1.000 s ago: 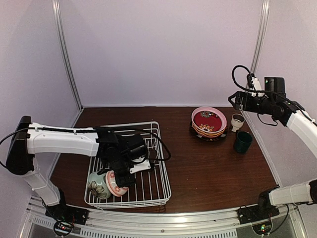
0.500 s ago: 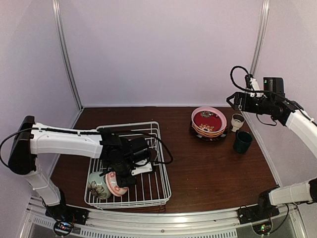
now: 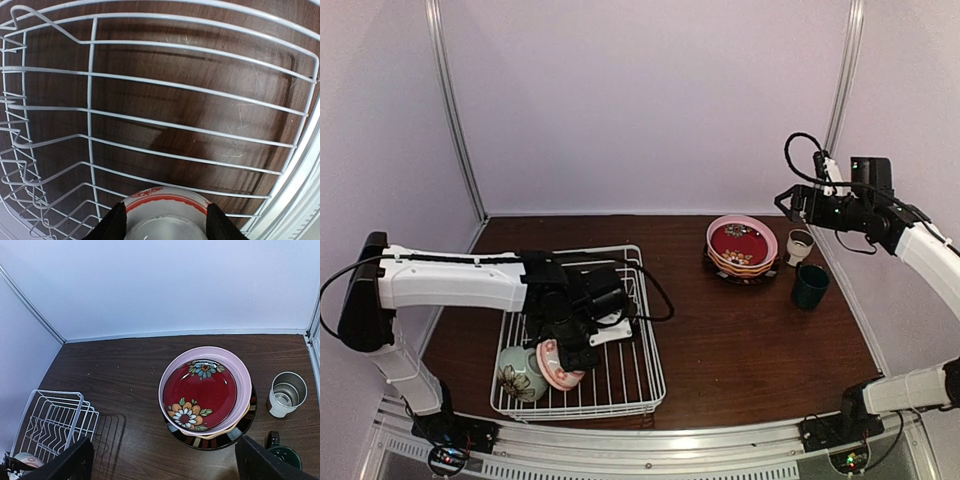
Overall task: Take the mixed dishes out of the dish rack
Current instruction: Grab the bowl from the dish rack.
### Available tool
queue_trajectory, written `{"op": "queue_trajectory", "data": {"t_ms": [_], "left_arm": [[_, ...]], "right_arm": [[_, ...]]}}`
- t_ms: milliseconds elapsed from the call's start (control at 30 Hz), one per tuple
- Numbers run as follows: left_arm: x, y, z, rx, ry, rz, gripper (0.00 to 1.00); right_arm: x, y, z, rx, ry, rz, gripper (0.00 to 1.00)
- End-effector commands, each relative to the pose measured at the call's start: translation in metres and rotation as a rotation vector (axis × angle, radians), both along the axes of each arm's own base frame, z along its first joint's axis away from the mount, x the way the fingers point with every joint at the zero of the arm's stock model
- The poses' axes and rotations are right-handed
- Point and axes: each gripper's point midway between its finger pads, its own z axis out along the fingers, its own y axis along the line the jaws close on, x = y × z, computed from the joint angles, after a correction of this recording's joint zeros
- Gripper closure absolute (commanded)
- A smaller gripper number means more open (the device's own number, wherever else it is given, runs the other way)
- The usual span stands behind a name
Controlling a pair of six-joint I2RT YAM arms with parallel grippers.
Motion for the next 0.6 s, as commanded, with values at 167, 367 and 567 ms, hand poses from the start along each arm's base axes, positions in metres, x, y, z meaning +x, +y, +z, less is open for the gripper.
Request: {"op": "queue_trajectory", "data": {"t_ms": [167,367,567], "left_arm": [[0.031,-0.045,0.079,-0.314,-0.127,0.034,0.72],[0.063,-0.054,0.143,-0.587,-0.22,0.116,0.72],[0.093,-0.047,0.213,-0.88,-0.298,0.21,0.72]], "right_arm": [[0.0,0.015,-0.015,0.109,0.034,0.038,0.0],[-0.012,0.044,0.002,0.405,-0.031,0.148,0.0],[-0.025,0.081,0.003,0.548,-0.003,0.249,0.02]]}}
